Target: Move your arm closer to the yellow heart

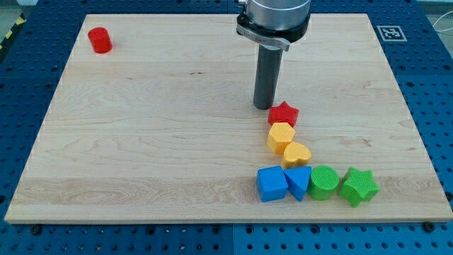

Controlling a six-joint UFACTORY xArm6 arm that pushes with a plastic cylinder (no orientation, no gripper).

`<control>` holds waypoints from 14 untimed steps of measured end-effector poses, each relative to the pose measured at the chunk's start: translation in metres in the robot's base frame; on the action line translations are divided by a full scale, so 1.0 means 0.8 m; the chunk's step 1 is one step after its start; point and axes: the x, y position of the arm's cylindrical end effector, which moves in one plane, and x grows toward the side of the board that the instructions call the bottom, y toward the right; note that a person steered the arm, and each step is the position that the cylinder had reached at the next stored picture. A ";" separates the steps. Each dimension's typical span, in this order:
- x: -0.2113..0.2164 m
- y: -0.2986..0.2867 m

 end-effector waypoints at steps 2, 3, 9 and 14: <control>-0.019 -0.025; -0.019 -0.053; 0.117 -0.111; 0.135 -0.019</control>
